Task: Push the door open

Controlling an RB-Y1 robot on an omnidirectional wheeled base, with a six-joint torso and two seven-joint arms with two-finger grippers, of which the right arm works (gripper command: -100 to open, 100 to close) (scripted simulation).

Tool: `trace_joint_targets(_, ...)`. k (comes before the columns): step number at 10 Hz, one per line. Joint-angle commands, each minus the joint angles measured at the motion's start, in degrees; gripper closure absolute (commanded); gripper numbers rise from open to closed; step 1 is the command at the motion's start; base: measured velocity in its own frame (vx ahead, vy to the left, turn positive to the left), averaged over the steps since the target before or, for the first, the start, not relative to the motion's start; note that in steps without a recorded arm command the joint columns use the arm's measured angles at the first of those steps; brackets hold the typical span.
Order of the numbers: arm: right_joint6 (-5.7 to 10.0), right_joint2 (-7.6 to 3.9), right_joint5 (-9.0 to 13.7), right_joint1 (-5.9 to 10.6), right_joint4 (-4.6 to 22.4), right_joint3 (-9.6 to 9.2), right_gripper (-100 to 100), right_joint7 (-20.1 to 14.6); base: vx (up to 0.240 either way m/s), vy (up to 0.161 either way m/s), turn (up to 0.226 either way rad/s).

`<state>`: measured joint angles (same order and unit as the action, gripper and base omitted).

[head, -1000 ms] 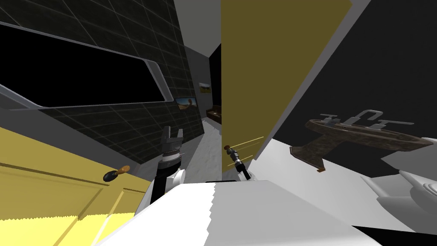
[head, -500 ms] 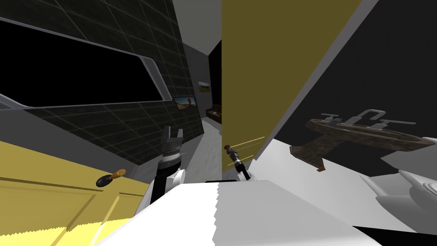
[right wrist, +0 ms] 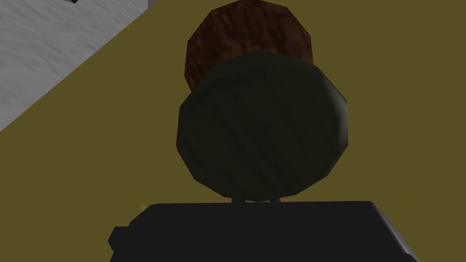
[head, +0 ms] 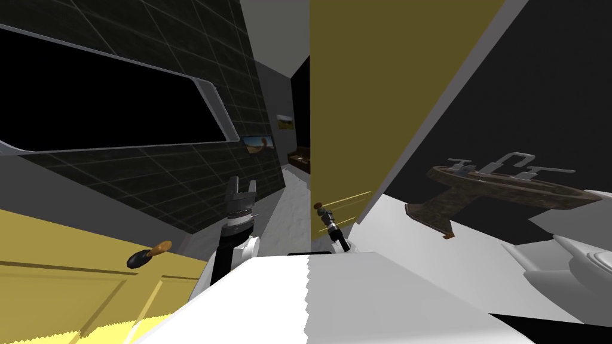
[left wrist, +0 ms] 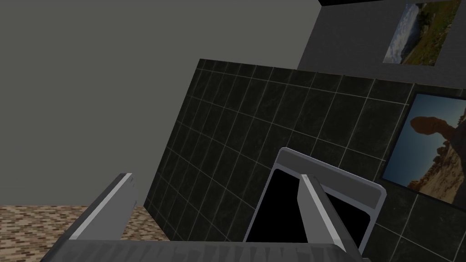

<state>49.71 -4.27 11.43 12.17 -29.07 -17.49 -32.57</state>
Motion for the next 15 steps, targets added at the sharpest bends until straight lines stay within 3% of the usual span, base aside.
trace_joint_targets(1, -0.02, 0.12, 0.0, 0.23, -2.6, -0.06, 100, 0.0, 0.006, -0.003, -0.01)
trace_joint_targets(2, -0.07, 0.34, 1.1, 0.36, 0.2, -0.52, -100, -2.4, -0.028, -0.039, 0.033)
trace_joint_targets(15, -0.81, 2.52, 9.5, -2.04, -4.2, -5.28, -100, -20.8, -0.067, -0.045, 0.033)
